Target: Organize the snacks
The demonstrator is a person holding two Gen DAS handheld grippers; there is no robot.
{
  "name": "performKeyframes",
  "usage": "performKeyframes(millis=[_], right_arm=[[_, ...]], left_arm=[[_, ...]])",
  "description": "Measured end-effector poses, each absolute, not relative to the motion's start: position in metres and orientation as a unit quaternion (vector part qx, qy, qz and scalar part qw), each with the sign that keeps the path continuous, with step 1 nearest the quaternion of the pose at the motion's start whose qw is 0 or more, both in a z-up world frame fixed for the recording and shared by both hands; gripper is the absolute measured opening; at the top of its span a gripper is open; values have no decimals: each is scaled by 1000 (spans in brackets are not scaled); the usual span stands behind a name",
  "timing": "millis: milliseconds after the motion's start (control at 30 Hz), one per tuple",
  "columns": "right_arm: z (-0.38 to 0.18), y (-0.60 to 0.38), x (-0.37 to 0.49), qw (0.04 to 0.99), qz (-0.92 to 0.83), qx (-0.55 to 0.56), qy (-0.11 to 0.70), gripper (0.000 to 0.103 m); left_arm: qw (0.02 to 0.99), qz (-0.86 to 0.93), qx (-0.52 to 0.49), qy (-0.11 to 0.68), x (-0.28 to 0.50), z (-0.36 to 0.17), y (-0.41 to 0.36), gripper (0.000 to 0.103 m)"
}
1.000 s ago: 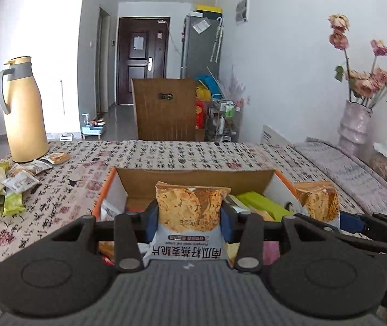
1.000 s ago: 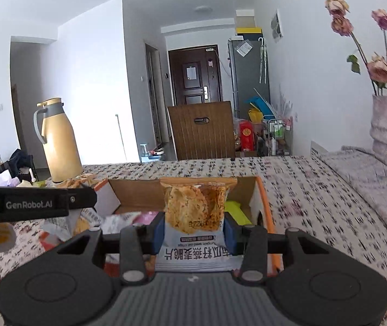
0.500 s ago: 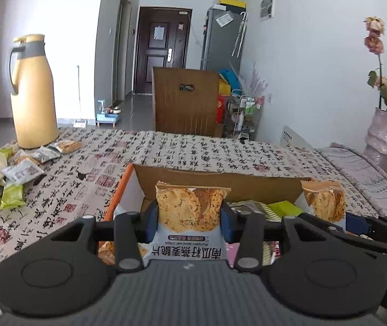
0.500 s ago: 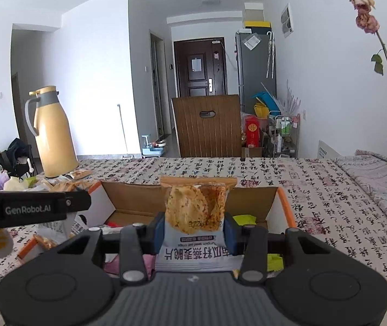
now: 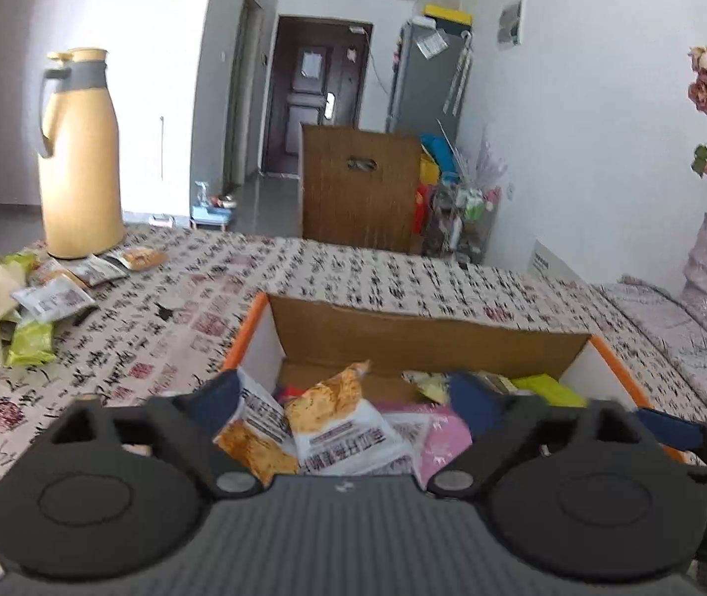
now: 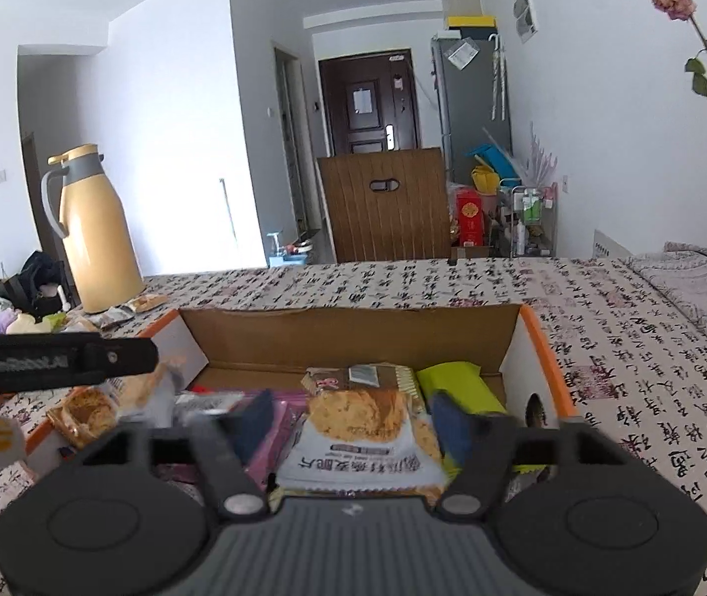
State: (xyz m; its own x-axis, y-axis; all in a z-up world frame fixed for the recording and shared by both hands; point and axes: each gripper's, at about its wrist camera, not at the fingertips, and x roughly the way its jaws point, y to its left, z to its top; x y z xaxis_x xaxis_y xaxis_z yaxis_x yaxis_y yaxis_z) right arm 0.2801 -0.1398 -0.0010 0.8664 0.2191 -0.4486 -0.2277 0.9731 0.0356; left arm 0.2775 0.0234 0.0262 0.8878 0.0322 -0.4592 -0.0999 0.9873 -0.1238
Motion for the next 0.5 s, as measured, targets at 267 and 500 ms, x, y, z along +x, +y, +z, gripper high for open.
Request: performKeyframes(millis=[267,500], right_arm=[[8,-143,275,971,103,-3,217,103],[25,-148,252,975,95,1,199,103]], left_arm=[[972,42,-72,221,270,38,22,103],[978,40,-65,195,239,56,18,103]])
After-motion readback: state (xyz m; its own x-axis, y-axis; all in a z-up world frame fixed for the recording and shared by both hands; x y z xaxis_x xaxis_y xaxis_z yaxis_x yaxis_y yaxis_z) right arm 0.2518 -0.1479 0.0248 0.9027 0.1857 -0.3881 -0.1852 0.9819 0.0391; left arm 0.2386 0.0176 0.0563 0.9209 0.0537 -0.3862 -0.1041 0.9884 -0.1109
